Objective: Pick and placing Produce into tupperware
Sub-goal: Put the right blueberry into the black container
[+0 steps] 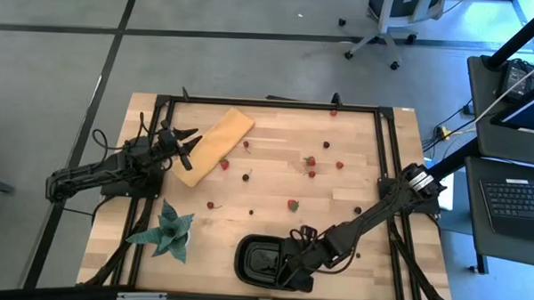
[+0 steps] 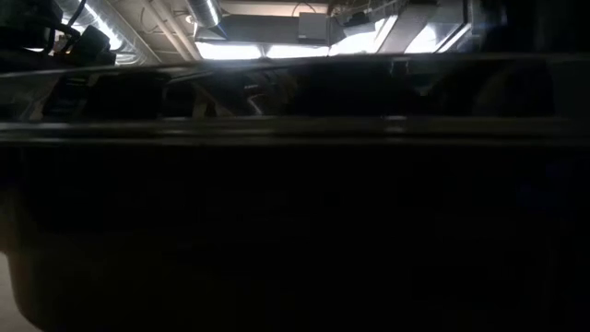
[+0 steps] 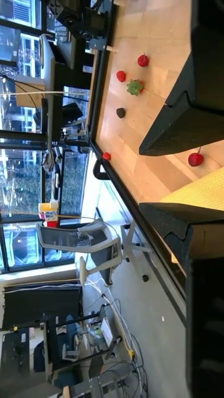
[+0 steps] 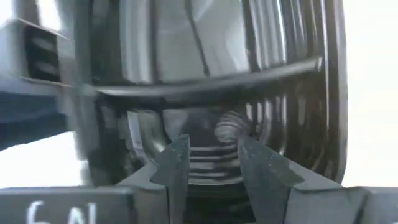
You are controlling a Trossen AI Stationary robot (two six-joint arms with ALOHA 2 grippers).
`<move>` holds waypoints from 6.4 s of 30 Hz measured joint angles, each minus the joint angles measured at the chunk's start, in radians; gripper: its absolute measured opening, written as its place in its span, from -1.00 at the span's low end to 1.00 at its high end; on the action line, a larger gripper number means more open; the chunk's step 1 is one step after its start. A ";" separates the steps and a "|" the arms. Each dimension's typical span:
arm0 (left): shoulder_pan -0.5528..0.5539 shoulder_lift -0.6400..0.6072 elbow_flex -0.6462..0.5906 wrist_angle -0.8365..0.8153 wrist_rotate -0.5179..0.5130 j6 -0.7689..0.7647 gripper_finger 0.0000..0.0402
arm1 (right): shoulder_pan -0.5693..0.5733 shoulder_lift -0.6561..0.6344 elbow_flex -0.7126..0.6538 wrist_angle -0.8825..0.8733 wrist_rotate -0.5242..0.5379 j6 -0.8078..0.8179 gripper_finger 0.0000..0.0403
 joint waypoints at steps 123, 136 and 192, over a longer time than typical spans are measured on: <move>0.000 0.000 0.000 0.000 0.000 0.000 -0.38 | 0.312 -0.273 -0.429 -0.275 -0.130 1.256 -0.30; 0.000 0.000 0.000 0.000 0.000 0.000 -0.38 | 0.312 -0.272 -0.502 -0.149 -0.132 1.263 -0.30; 0.000 0.000 0.000 0.000 0.000 -0.003 -0.38 | 0.006 -0.271 -0.135 -0.182 -0.065 0.569 -0.71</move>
